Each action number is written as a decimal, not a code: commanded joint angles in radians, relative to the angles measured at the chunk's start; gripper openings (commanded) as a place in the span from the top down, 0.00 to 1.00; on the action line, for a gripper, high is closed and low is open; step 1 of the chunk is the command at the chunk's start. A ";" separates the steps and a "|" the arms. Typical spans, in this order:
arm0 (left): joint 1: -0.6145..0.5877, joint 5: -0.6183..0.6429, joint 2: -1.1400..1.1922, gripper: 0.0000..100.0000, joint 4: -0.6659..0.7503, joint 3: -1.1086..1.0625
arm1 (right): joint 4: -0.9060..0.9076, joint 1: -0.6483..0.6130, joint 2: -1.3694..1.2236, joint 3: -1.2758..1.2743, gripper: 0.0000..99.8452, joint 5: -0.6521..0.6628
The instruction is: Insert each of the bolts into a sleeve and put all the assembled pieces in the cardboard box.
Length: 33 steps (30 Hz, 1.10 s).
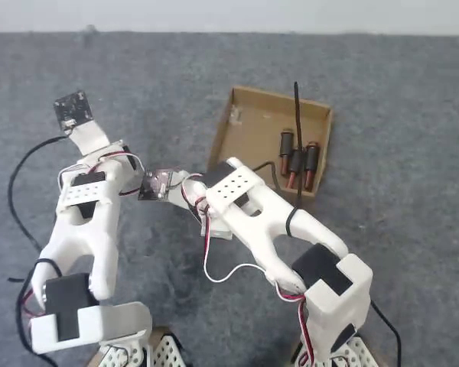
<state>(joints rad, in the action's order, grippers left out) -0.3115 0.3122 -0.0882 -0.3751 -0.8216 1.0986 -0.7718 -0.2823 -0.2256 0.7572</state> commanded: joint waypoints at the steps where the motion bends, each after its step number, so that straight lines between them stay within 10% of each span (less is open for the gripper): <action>1: 0.002 0.008 -0.009 0.99 0.000 0.053 | -0.053 0.013 0.064 -0.026 0.83 0.040; 33: 0.003 0.006 -0.009 0.99 0.000 0.050 | -0.004 0.047 -0.036 0.057 0.99 -0.106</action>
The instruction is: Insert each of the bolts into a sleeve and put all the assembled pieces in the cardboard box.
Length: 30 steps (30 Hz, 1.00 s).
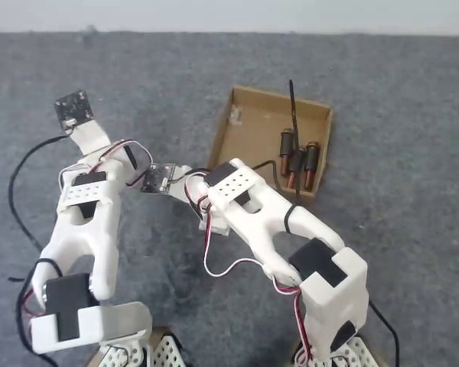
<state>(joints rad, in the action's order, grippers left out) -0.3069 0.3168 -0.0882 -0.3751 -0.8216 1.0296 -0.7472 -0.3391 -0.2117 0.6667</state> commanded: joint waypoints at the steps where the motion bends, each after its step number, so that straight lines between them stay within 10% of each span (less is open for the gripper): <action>1: -0.002 0.002 -0.009 0.99 0.000 0.050 | 0.093 0.022 0.031 0.051 0.99 -0.015; 30: 0.002 0.000 -0.008 0.99 0.000 0.048 | 0.321 0.553 0.611 -0.321 0.99 -0.319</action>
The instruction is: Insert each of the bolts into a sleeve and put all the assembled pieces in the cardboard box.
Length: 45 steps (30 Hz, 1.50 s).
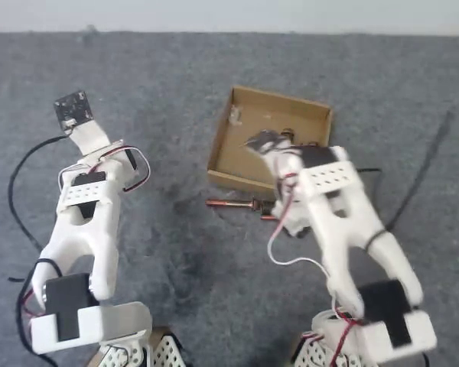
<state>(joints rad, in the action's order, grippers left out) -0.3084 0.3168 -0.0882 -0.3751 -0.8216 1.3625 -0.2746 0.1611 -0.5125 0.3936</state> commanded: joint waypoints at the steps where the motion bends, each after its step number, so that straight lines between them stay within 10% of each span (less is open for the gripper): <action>1: 0.003 0.000 -0.008 0.99 0.000 0.048 | -0.012 0.107 0.130 -0.038 0.99 -0.057; 20: 0.048 -0.094 -0.018 0.99 -0.068 0.051 | -0.335 0.507 0.211 -0.338 0.99 -0.133; 35: 0.222 -0.551 -0.069 0.99 -0.442 0.088 | -0.552 0.624 0.200 -0.450 0.99 -0.160; 45: 0.643 -0.749 -0.226 0.99 -0.700 0.025 | -0.581 0.627 0.199 -0.466 0.99 -0.161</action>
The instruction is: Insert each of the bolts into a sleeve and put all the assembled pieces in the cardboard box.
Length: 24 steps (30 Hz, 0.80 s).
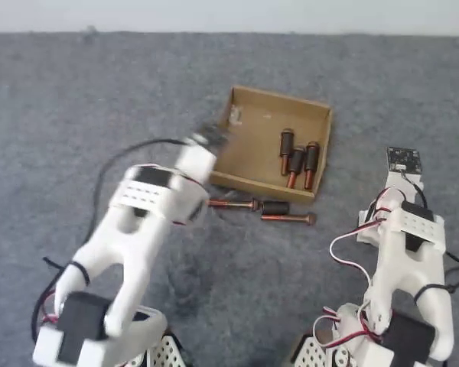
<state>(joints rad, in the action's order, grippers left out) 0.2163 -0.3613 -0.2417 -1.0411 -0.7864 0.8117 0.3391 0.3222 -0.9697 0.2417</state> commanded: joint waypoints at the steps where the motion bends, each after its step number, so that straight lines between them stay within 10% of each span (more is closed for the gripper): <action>1: 0.147 -0.095 -0.080 0.99 -0.028 -0.025 | -0.036 0.013 0.038 -0.014 0.99 -0.008; 24: 0.181 -0.353 0.265 0.89 0.109 0.214 | -0.064 0.010 0.038 -0.020 0.99 -0.006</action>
<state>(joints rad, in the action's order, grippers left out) 0.4081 -0.6928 0.0038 -0.9429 -0.6513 0.7626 0.3391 0.3237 -0.9943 0.2417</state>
